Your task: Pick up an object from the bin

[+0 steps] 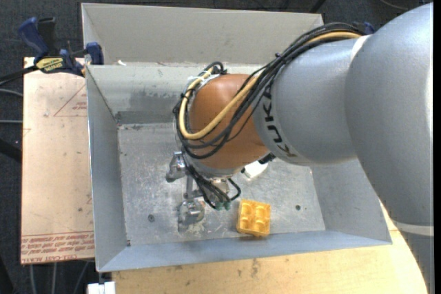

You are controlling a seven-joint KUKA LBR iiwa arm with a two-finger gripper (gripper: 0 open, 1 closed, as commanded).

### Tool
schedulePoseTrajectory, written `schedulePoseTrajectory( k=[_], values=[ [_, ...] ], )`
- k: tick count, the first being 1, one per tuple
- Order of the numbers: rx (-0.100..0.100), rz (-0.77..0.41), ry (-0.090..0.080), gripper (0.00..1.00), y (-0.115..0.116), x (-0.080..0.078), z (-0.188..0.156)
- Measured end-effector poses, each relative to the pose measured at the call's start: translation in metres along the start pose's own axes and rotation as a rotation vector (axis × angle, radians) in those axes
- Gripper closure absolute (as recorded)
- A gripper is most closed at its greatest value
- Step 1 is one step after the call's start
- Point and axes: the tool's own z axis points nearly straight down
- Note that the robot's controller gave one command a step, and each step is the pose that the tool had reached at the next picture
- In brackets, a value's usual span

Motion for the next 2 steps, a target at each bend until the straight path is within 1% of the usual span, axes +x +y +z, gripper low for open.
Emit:
schedulePoseTrajectory(
  k=[1,2],
  values=[
    [0.001,-0.234,0.004,0.00,-0.018,0.015,0.033],
    [-0.002,-0.050,-0.005,1.00,-0.042,0.026,0.051]
  ],
)
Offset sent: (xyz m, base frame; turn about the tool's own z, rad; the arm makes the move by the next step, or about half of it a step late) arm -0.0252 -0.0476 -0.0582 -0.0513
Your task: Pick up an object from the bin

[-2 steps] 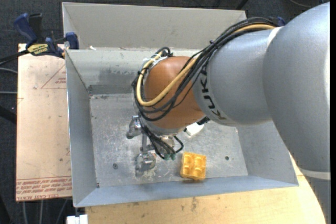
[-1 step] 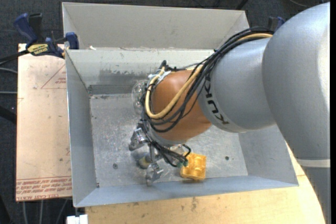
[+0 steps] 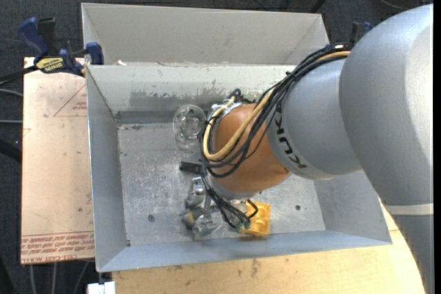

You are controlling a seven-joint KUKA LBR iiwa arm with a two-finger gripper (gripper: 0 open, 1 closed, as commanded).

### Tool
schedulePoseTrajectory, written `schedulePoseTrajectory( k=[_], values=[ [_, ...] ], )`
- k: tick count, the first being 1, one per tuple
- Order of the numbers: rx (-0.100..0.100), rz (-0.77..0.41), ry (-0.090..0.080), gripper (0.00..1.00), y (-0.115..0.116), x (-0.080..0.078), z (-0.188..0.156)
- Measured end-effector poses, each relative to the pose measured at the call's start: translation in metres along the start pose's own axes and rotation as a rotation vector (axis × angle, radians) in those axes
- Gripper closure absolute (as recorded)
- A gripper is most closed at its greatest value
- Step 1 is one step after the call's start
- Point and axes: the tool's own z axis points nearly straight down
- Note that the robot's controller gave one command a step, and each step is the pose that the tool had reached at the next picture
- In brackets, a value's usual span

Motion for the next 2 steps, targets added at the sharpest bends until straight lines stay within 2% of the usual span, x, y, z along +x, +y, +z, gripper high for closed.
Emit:
schedulePoseTrajectory(
  k=[1,2],
  values=[
    [0.000,0.000,0.000,1.00,0.000,0.000,0.000],
    [0.004,0.012,0.012,1.00,-0.008,-0.002,-0.149]
  ],
)
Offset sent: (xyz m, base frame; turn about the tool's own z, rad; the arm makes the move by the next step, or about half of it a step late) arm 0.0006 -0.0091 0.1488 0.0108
